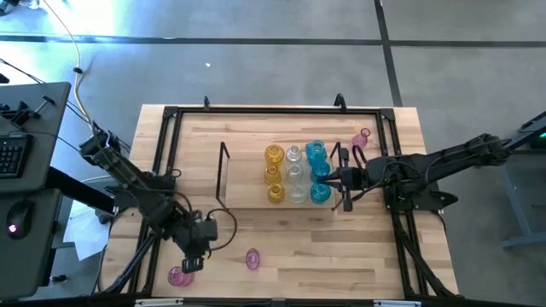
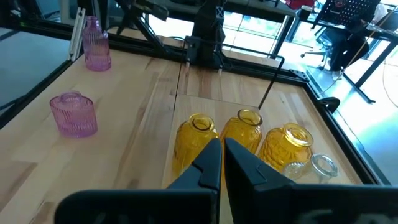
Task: Sort vases onto shelf
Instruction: Put the bottom left purple vase on the shelf
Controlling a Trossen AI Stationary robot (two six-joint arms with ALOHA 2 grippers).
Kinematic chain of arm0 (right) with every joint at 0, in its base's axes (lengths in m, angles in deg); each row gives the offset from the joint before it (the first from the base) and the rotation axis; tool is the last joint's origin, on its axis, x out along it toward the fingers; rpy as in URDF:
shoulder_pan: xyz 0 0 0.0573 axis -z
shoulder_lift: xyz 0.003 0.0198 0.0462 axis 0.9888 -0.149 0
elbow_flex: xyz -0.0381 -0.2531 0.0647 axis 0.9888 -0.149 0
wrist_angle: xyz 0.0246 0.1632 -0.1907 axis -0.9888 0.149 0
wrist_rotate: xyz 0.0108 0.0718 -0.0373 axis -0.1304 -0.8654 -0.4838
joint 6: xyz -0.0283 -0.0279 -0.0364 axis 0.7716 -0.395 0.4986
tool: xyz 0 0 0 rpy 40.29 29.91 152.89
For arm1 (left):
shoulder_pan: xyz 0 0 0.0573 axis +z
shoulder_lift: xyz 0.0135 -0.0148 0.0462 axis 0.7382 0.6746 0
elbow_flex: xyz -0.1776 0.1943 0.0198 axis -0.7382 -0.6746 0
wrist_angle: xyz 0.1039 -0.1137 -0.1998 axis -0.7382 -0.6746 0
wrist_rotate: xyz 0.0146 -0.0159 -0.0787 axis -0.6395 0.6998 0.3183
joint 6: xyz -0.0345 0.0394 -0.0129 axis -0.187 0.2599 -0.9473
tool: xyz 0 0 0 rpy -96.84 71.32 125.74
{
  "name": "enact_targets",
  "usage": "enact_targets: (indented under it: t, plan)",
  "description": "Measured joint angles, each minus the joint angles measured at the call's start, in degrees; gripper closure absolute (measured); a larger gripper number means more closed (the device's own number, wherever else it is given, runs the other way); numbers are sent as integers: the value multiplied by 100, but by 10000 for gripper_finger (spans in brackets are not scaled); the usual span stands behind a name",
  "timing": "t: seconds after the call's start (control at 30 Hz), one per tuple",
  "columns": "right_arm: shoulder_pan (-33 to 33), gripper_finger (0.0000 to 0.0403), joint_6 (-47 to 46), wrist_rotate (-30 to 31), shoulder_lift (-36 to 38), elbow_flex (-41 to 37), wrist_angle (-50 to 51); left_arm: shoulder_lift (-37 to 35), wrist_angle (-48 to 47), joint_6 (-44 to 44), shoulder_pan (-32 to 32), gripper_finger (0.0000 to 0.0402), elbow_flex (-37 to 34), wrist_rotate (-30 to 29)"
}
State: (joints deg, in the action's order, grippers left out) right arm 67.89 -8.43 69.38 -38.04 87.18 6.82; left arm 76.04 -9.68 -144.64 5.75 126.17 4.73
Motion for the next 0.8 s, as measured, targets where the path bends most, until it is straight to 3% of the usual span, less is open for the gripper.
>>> enact_targets:
  t: [0.37, 0.67, 0.8]
  plan:
    - [0, 402, 3, 2, -2, 0, 185, 36, 1, -2112, -498, 241, 4, 898]
    - [0, 402, -2, 2, -2, 0, 270, 39, -102, -2566, -1102, 232, 4, 1095]
    - [0, 402, -95, 4, -2, 0, 270, 43, -207, -2730, -1422, 235, 4, 926]
